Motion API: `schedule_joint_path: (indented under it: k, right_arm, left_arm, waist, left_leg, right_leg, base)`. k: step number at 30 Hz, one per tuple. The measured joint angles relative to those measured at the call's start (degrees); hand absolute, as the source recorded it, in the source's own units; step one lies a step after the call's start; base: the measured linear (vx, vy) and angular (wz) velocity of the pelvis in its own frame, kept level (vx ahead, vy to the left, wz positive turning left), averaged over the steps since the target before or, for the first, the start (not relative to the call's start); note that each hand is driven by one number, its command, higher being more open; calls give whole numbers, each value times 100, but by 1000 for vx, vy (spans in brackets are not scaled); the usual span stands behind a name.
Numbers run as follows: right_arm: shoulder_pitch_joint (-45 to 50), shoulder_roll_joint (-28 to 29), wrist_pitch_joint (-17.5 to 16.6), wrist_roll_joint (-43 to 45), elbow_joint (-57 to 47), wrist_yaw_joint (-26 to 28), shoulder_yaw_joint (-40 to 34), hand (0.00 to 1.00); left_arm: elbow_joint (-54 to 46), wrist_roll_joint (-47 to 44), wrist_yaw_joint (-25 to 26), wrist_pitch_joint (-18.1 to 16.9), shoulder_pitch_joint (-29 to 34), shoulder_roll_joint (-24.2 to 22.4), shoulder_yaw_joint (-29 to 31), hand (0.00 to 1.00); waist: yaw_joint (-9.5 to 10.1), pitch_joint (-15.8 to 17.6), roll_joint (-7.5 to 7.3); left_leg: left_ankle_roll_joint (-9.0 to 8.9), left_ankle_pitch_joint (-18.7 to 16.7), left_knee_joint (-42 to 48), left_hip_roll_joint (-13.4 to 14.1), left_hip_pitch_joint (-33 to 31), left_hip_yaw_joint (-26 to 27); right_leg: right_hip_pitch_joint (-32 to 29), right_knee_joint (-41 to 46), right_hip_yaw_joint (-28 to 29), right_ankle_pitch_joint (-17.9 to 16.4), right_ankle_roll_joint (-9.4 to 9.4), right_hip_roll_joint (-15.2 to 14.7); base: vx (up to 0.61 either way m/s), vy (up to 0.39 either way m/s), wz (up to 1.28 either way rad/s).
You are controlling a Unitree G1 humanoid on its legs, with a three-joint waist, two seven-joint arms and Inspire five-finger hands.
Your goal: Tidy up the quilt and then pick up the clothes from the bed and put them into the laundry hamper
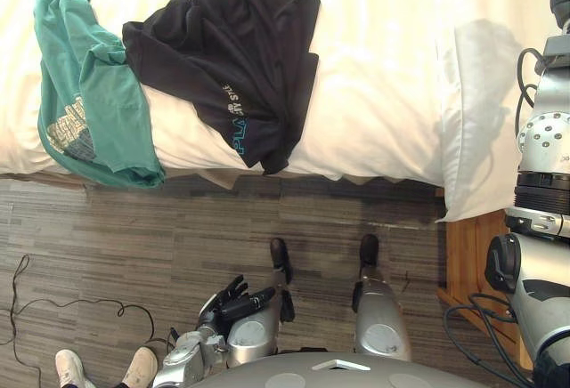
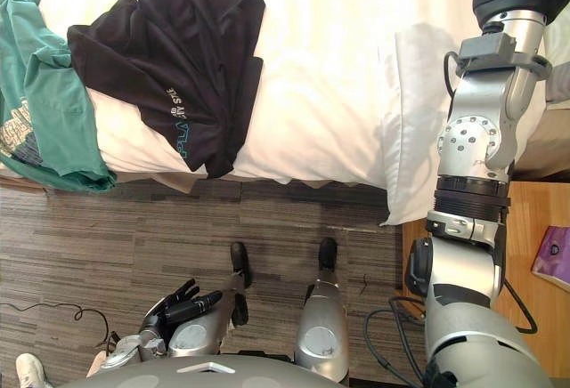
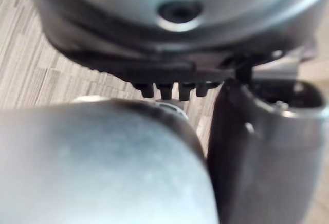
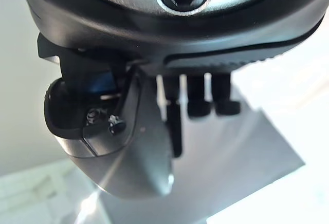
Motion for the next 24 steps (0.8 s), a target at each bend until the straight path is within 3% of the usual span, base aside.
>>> schedule_joint_path:
  k: [4, 8, 11, 17, 21, 24]
  right_arm:
    - [0, 240, 3, -35, 21, 186, 274, 0]
    - [1, 503, 5, -485, 279, 475, 588, 0]
    - [2, 515, 8, -673, 447, 547, 737, 0]
    - [325, 515, 2, -611, 652, 537, 712, 0]
    - [379, 511, -217, -561, 570, 481, 487, 0]
    - [373, 488, -295, -556, 210, 352, 261, 0]
  left_arm:
    - [133, 13, 74, 54, -68, 0, 23, 100]
    - [315, 11, 130, 178, -162, 112, 143, 100]
    - [324, 7, 154, 231, -265, 177, 162, 100]
    - [179, -38, 217, 213, -299, 183, 40, 100]
    - [171, -50, 398, 232, -576, 189, -191, 100]
    - [48, -204, 418, 234, -792, 162, -310, 100]
  waist:
    - [-12, 0, -39]
    - [3, -10, -269]
    - [72, 24, -345]
    - [69, 88, -241]
    - [58, 187, -97]
    - [62, 451, 22]
  left_leg:
    - [-14, -12, -2, 42, 284, 117]
    - [-25, -19, -7, 86, 359, 283]
    - [-56, 21, -10, 71, 150, 383]
    - [-28, 158, -6, 71, -258, 439]
    - [-5, 207, 35, 60, -700, 456]
    - [-3, 151, 371, 91, -1059, 511]
  right_leg:
    - [215, -1, 114, 1, -1, 54]
    - [199, -10, 359, 2, -6, 126]
    - [-51, -19, 490, -74, -97, 129]
    - [-485, -16, 540, 19, -49, 148]
    - [-941, 37, 548, 70, -28, 103]
    - [-1242, 269, 533, 68, -28, 37]
  base:
    - [2, -5, -13]
    - [-45, -8, -21]
    - [-93, -21, -16]
    - [-27, -11, -3]
    - [38, 17, 0]
    - [12, 34, 5]
